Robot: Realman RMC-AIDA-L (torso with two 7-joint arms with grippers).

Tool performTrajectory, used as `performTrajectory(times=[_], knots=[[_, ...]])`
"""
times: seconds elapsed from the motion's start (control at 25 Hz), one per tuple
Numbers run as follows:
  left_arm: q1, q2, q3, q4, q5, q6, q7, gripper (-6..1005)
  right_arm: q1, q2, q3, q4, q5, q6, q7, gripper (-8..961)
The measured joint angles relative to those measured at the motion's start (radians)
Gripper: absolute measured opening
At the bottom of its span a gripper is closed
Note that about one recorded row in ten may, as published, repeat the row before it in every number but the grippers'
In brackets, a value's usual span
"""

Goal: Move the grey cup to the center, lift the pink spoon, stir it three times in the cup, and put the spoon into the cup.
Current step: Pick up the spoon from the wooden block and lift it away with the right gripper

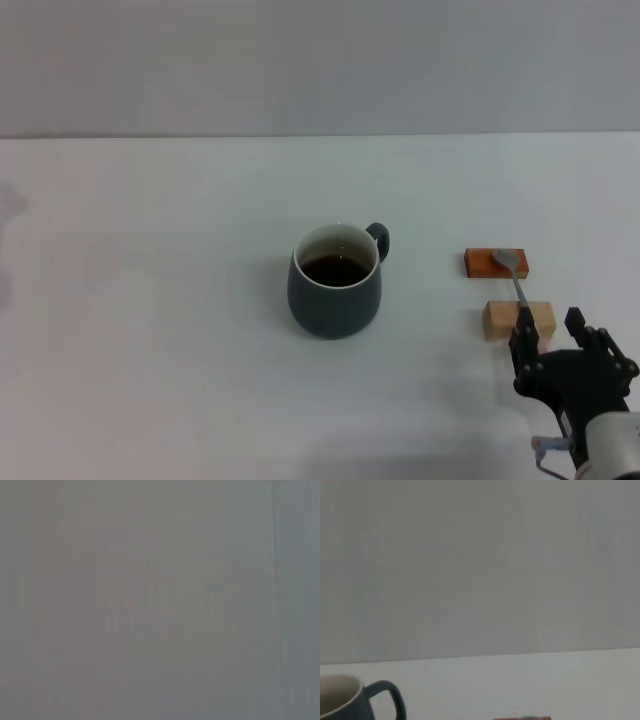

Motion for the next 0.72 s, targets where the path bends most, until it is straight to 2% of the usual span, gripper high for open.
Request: performTrajectory(times=[0.24,0.72], knots=[[0.006,0.001,0.0,0.003,0.0,0.002,0.0,-2,0.001,0.0,-0.043,-0.022,0.037,-0.043,0.007,474],[0.009,0.0,0.0,0.0,0.0,0.009,0.0,-2,0.023,-0.003,-0.041,-0.047,0.085,-0.045,0.014,474]])
